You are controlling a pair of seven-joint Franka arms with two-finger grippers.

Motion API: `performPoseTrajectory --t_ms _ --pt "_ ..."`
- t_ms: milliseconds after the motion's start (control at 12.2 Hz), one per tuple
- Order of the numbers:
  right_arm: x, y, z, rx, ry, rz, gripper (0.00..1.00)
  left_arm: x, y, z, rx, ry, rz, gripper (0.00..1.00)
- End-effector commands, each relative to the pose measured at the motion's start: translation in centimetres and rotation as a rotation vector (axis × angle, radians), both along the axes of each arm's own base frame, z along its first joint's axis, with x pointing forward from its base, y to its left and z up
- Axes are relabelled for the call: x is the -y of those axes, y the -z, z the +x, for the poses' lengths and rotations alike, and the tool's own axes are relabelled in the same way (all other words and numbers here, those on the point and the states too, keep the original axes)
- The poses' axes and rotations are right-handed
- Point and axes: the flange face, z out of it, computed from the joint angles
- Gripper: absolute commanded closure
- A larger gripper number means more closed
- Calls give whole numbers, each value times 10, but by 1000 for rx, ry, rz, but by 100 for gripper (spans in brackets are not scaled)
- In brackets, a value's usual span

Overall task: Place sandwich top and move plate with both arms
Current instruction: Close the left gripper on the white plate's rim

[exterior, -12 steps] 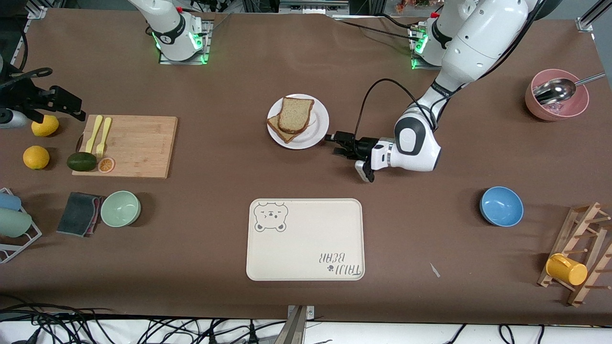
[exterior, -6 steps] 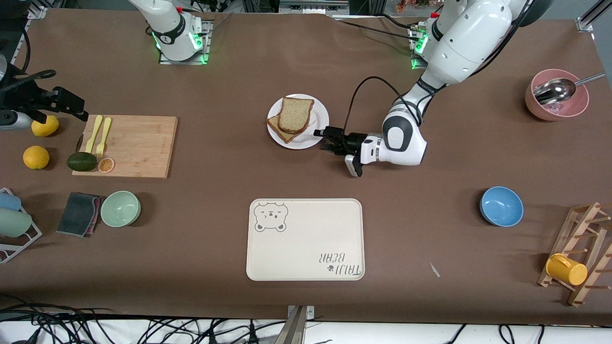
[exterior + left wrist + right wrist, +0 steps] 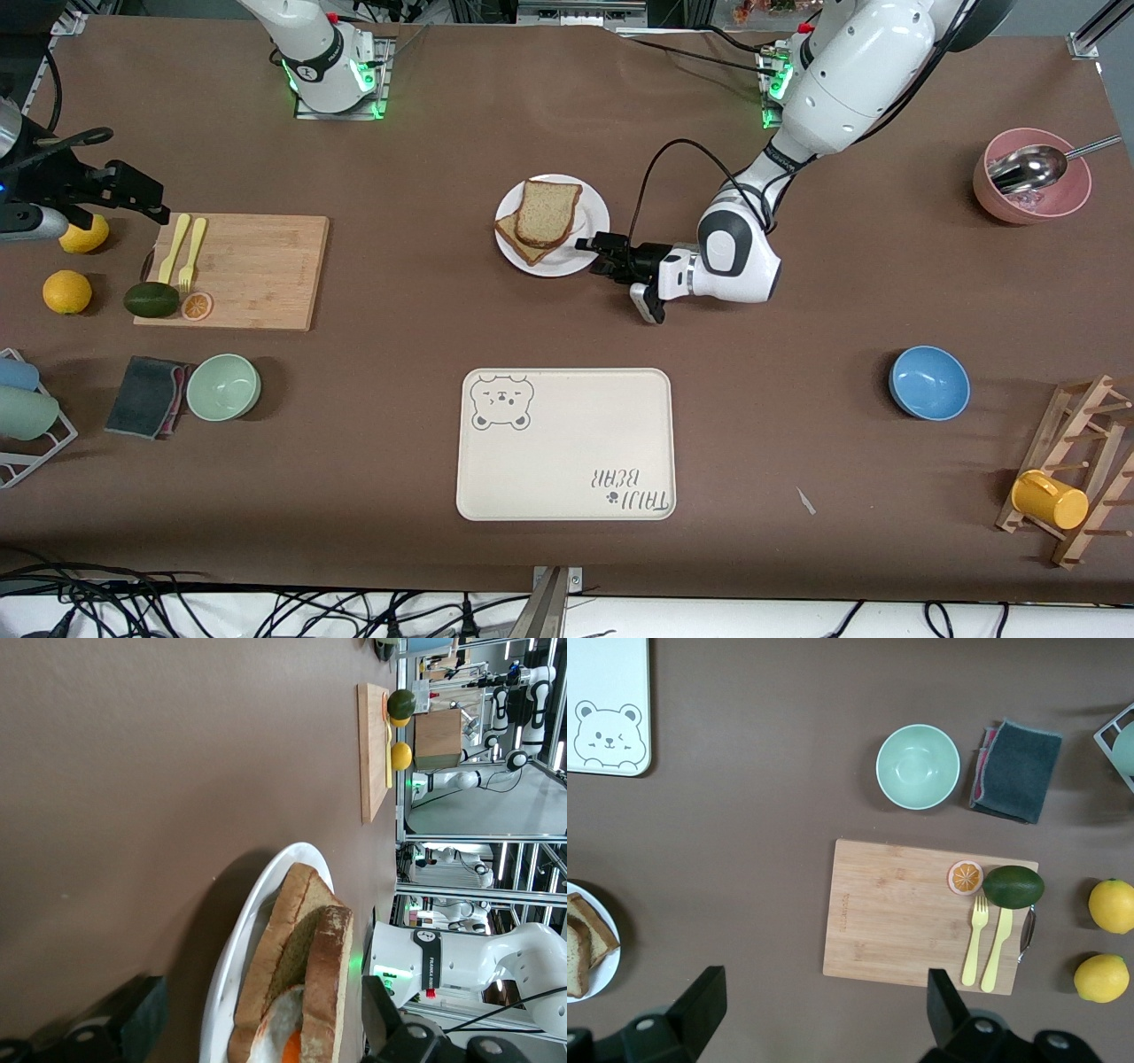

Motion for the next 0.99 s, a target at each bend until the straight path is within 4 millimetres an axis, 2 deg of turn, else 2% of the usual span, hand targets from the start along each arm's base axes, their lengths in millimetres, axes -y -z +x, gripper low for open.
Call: performPoseTrajectory --t_ms 0,165,411,658,823,905 --pt "-1 -3 -5 4 7 15 0 6 -7 6 -15 57 75 8" --pt "-1 -3 -5 4 8 16 0 8 -14 14 -32 87 120 8" --pt "0 -3 -5 4 11 16 0 6 -14 15 -28 93 115 14" --pt "-1 -3 -5 4 10 16 0 5 -14 15 -29 95 112 41" --pt "0 -3 -5 4 10 16 0 5 -14 15 -31 94 112 51" --pt "-1 -3 -5 4 10 16 0 6 -13 14 -31 96 112 51"
